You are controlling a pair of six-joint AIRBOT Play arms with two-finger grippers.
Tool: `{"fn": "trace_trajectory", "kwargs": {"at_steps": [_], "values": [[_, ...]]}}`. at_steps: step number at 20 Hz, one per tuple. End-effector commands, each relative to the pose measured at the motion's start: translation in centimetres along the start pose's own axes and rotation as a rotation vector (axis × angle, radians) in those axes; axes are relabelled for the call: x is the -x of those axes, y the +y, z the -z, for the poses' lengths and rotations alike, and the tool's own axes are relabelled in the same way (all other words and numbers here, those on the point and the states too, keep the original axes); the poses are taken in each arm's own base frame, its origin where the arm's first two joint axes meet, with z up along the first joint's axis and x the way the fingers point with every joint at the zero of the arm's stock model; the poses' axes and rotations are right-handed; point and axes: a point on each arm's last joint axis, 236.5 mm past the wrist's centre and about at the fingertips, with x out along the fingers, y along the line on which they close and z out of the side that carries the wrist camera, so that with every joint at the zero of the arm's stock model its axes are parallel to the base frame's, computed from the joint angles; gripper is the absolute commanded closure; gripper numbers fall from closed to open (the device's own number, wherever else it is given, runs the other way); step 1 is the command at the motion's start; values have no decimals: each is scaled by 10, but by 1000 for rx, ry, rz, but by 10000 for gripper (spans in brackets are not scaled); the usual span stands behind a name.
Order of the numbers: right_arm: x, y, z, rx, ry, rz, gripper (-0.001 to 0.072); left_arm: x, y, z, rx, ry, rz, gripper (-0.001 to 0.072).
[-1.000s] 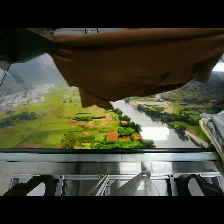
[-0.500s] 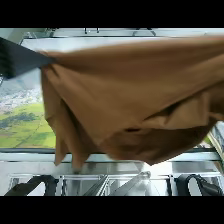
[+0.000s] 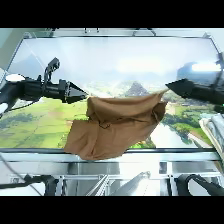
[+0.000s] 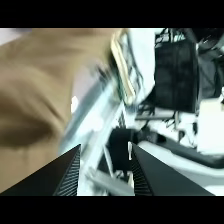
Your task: Fold the shirts.
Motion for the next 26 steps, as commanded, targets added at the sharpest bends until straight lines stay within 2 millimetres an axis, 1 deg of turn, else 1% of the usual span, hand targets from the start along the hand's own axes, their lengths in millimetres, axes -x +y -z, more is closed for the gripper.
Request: {"fn": "trace_trajectory", "kwargs": {"at_steps": [1, 2, 3, 4, 5, 6, 8, 9, 10, 11, 13, 15, 16, 17, 19, 20, 22, 23, 24, 25, 26], "values": [[-24, -34, -2, -38, 61, -6, 315, 30, 47, -44, 97, -77, -7, 368], [-16, -30, -3, -43, 72, -25, 315, 46, 48, -55, 105, -97, -8, 368], [-5, -33, 2, -72, 97, -19, 316, 58, 50, -60, 103, -107, -26, 369], [5, -40, 15, -102, 151, 11, 317, 66, 57, -60, 98, -94, -85, 367], [16, -50, 35, -135, 221, 55, 318, 71, 69, -53, 86, -64, -163, 362], [26, -63, 62, -185, 301, 116, 326, 72, 85, -41, 86, -14, -261, 361], [42, -81, 115, -287, 400, 215, 326, 69, 115, -17, 84, 106, -442, 361], [44, -84, 141, -333, 422, 237, 327, 66, 126, -10, 78, 146, -507, 361], [42, -83, 162, -368, 423, 242, 326, 58, 133, -7, 54, 172, -552, 361], [38, -83, 182, -399, 411, 246, 327, 45, 134, -8, 33, 176, -564, 361], [25, -85, 210, -452, 378, 255, 327, 22, 139, -14, -7, 162, -586, 361], [9, -83, 226, -477, 357, 256, 326, -2, 142, -15, -40, 161, -598, 350], [1, -82, 228, -468, 355, 260, 327, -15, 139, -13, -43, 181, -576, 313], [-8, -80, 229, -459, 348, 264, 328, -27, 135, -10, -43, 208, -549, 313], [-25, -77, 233, -459, 339, 272, 328, -51, 132, 2, -45, 296, -511, 313], [-32, -77, 238, -470, 344, 280, 329, -61, 132, 9, -46, 340, -497, 313], [-42, -80, 250, -510, 366, 294, 330, -78, 130, 20, -51, 416, -475, 313], [-45, -81, 252, -530, 372, 289, 354, -87, 128, 22, -55, 438, -458, 313], [-47, -79, 251, -527, 374, 276, 398, -96, 124, 24, -60, 455, -441, 313], [-50, -77, 247, -513, 365, 259, 521, -103, 118, 22, -71, 460, -420, 314], [-51, -74, 242, -500, 358, 246, 667, -108, 115, 20, -87, 463, -419, 317]]}}
